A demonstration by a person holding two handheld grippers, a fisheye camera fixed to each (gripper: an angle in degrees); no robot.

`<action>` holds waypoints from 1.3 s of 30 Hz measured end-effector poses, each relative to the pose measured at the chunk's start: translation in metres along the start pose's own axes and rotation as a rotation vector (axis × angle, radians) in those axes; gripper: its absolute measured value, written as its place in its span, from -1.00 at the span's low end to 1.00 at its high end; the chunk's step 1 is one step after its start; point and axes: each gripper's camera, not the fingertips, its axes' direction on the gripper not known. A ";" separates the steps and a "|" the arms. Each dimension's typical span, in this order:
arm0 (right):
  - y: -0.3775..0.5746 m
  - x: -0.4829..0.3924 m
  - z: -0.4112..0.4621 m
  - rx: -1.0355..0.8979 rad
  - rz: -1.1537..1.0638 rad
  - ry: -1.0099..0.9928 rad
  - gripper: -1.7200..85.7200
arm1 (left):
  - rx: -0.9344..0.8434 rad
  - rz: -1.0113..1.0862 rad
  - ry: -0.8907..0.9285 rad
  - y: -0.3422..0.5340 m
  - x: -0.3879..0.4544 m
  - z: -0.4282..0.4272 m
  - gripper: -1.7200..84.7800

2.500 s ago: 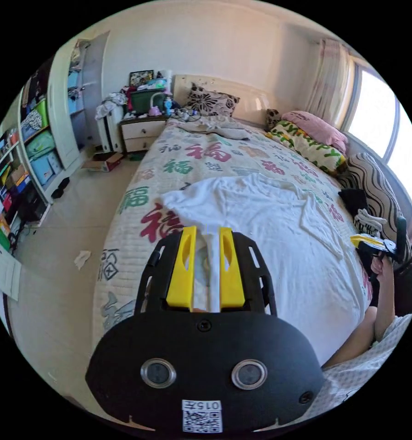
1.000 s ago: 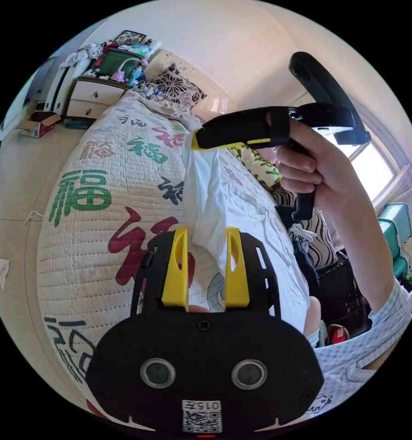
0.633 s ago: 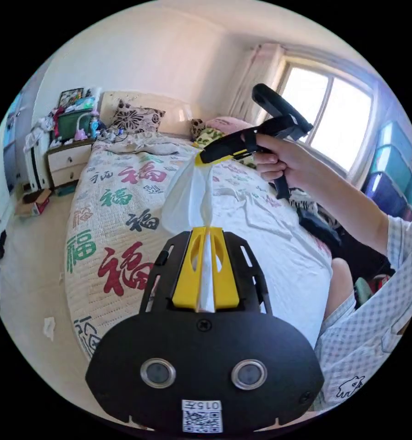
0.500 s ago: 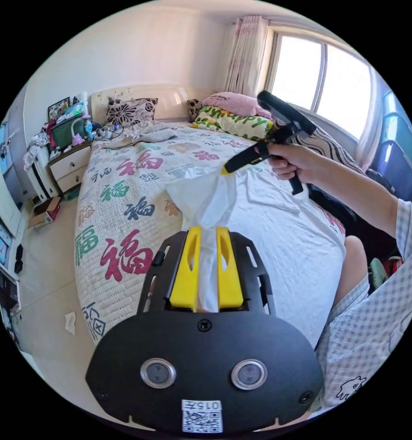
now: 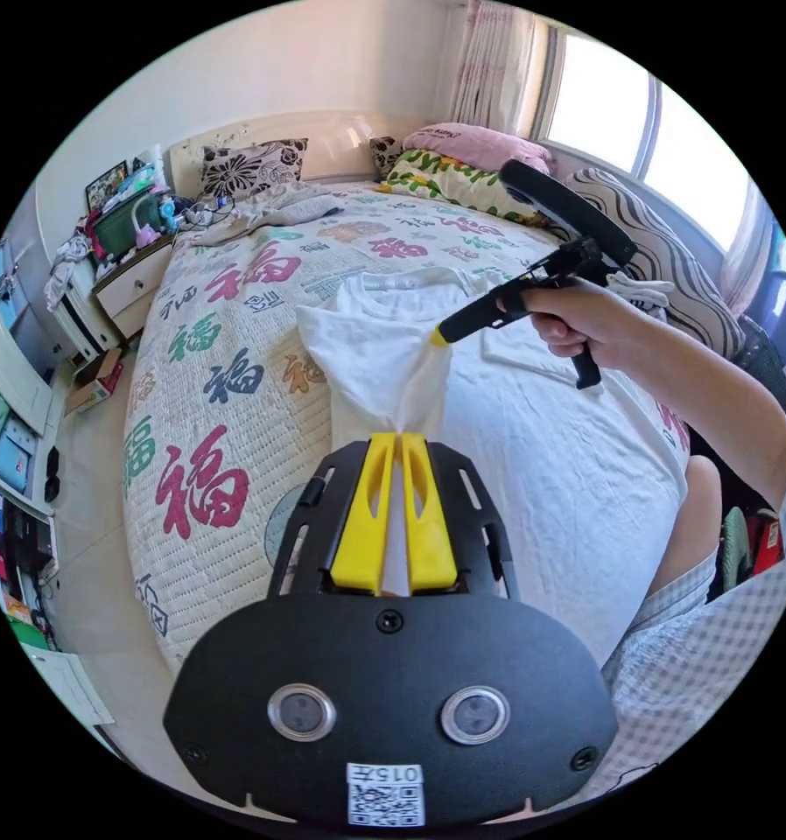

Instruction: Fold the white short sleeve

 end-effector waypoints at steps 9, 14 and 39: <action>-0.008 0.009 -0.019 0.001 -0.144 0.116 -0.76 | 0.048 -0.150 0.203 0.008 -0.037 -0.005 -0.78; -0.060 -0.032 0.007 -0.049 -0.262 0.108 -0.72 | 0.032 -0.250 0.209 -0.013 -0.067 0.013 -0.76; -0.045 0.076 0.018 -0.175 -0.216 -0.078 -0.80 | 0.011 -0.073 0.033 -0.039 -0.026 0.033 -0.79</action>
